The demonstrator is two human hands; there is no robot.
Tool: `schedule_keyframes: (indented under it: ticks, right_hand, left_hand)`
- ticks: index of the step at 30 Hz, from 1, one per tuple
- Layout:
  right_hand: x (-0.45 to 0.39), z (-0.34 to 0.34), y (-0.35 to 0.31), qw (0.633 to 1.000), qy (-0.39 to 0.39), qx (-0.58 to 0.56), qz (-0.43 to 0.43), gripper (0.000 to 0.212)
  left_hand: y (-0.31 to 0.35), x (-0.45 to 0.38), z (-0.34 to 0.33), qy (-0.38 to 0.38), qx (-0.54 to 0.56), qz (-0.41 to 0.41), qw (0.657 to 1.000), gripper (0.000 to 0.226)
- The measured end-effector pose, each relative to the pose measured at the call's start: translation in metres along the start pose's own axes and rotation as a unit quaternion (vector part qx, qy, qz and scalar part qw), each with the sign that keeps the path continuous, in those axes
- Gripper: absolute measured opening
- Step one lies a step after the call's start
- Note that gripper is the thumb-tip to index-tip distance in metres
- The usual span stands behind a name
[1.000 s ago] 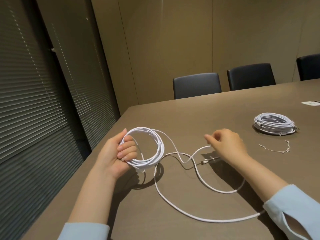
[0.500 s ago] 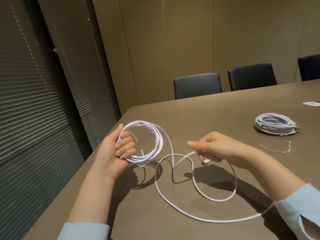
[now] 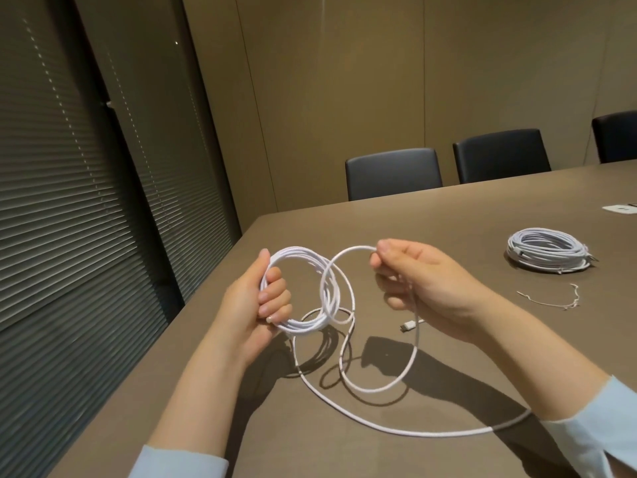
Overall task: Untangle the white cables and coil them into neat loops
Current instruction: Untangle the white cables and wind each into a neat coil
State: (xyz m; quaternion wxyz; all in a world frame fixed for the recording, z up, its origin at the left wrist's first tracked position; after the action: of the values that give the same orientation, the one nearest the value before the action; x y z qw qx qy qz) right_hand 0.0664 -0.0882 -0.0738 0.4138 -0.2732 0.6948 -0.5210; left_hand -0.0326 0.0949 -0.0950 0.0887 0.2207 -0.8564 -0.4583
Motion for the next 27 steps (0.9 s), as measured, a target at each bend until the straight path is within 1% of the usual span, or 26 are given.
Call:
schedule_keyframes:
  ticks: [2,4,9,11,13,16,18,20,21,22,24,25,27]
  right_hand:
    - [0.0,-0.009,0.006,1.0,-0.008,0.026,-0.003,0.024]
    - [0.0,-0.015,0.013,0.998,0.001,0.057,-0.002,0.023]
    - [-0.002,-0.016,0.02,0.995,0.052,0.083,0.015,0.024]
    - [-0.002,-0.015,0.02,0.991,0.086,0.097,0.04,0.023]
    - [-0.001,-0.012,0.017,0.977,0.134,0.144,0.083,0.022]
    - [0.001,-0.006,0.01,0.936,0.195,0.255,0.147,0.015]
    - [0.002,-0.001,0.01,0.913,0.231,0.296,0.161,0.021]
    - [0.002,0.002,0.011,0.903,0.252,0.314,0.149,0.03]
    - [0.001,0.003,0.012,0.908,0.254,0.306,0.131,0.035]
    - [0.0,0.006,0.013,0.922,0.246,0.28,0.104,0.04]
    - [-0.004,0.012,0.017,0.962,0.199,0.182,0.033,0.045]
    - [-0.006,0.015,0.019,0.976,0.168,0.139,-0.004,0.046]
    - [-0.007,0.023,0.024,0.984,0.123,0.115,-0.053,0.042]
  left_hand:
    - [-0.005,0.002,-0.01,-0.019,-0.041,-0.004,0.999,0.045]
    - [-0.011,0.004,-0.018,-0.032,-0.101,-0.013,0.994,0.044]
    - [-0.021,0.011,-0.035,-0.049,-0.199,-0.037,0.978,0.042]
    - [-0.026,0.014,-0.04,-0.058,-0.206,-0.02,0.977,0.044]
    - [-0.032,0.016,-0.042,-0.075,-0.206,0.019,0.976,0.045]
    - [-0.041,0.016,-0.043,-0.105,-0.155,0.087,0.978,0.044]
    - [-0.042,0.015,-0.042,-0.126,-0.107,0.124,0.979,0.044]
    - [-0.039,0.017,-0.042,-0.155,-0.06,0.153,0.974,0.045]
    - [-0.036,0.017,-0.041,-0.17,-0.037,0.162,0.971,0.046]
    - [-0.032,0.017,-0.04,-0.184,-0.012,0.167,0.969,0.046]
    - [-0.019,0.016,-0.035,-0.207,0.046,0.16,0.964,0.044]
    - [-0.011,0.015,-0.031,-0.212,0.076,0.147,0.963,0.042]
    - [0.004,0.013,-0.02,-0.185,0.125,0.104,0.969,0.04]
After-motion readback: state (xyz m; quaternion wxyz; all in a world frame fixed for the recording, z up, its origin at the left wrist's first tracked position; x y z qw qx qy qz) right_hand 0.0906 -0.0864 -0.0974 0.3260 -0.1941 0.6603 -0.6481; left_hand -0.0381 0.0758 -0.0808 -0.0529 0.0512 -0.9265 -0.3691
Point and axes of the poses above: each hand's wrist, its own x-axis away from the middle knuckle, its own z-axis out of the back of the hand, y = z × x, the point moved 4 cm from there along -x, towards the middle knuckle, and after that the axes turned 2 degrees about -z, right-handed, at the moved point
